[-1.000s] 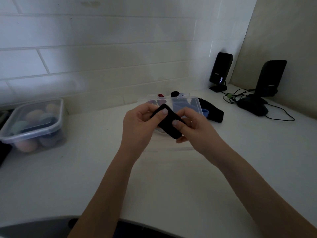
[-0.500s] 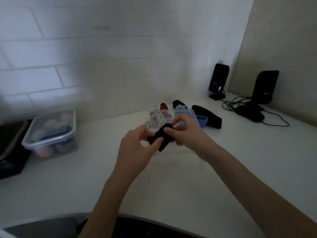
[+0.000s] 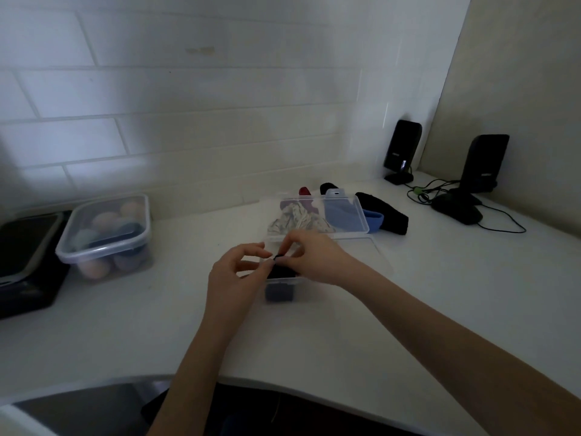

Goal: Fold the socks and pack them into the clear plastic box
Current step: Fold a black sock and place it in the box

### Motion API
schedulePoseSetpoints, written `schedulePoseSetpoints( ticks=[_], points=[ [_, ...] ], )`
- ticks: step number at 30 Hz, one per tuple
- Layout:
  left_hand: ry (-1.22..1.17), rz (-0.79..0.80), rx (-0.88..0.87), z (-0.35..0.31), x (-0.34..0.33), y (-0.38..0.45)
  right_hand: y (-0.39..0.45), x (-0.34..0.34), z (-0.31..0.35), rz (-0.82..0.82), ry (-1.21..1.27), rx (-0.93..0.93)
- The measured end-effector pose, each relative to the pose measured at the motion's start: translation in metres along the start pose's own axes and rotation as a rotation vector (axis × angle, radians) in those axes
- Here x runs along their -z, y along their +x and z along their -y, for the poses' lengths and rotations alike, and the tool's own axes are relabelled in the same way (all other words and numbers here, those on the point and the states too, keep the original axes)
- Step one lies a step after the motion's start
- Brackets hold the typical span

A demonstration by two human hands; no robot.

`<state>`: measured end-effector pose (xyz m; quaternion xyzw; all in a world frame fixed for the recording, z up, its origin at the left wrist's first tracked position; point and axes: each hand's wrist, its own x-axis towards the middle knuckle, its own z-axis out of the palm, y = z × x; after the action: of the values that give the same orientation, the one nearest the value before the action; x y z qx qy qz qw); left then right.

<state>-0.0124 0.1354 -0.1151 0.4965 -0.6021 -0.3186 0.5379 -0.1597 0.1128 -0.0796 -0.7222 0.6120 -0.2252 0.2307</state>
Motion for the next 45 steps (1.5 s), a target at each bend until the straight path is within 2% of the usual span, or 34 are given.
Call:
schedulePoseSetpoints(
  ticks=[2,6,12,16,19,23,29,33,38,42,45],
  points=[
    [-0.018,0.004,0.005,0.001,0.001,0.0,0.001,0.003,0.001,0.081,-0.026,-0.041],
    [0.041,-0.016,-0.069,0.003,-0.001,-0.001,0.001,0.013,0.003,0.236,0.111,-0.078],
    [0.224,-0.026,-0.354,0.004,-0.001,-0.008,0.001,0.007,0.007,0.085,-0.072,0.082],
    [0.5,0.017,-0.432,0.005,0.004,-0.002,0.006,0.01,0.01,0.1,-0.357,0.102],
    [0.637,0.14,-0.453,0.004,0.005,0.002,0.005,0.018,0.006,0.198,-0.319,0.12],
    [0.62,0.215,-0.451,0.003,0.005,0.005,-0.001,0.025,0.005,0.248,-0.305,0.157],
    [0.542,0.234,-0.498,0.005,0.005,0.006,0.003,0.027,0.019,0.242,-0.671,0.205],
    [0.557,0.202,-0.57,0.007,0.001,0.006,0.007,0.027,0.026,0.269,-0.776,0.188],
    [0.571,0.193,-0.549,0.011,-0.002,0.008,0.015,0.022,0.023,0.27,-0.757,0.167],
    [0.574,0.183,-0.563,0.012,-0.003,0.009,0.016,0.02,0.011,0.329,-0.585,0.166],
    [0.601,0.167,-0.586,0.012,-0.006,0.007,0.013,0.02,0.006,0.298,-0.518,0.178]
  ],
)
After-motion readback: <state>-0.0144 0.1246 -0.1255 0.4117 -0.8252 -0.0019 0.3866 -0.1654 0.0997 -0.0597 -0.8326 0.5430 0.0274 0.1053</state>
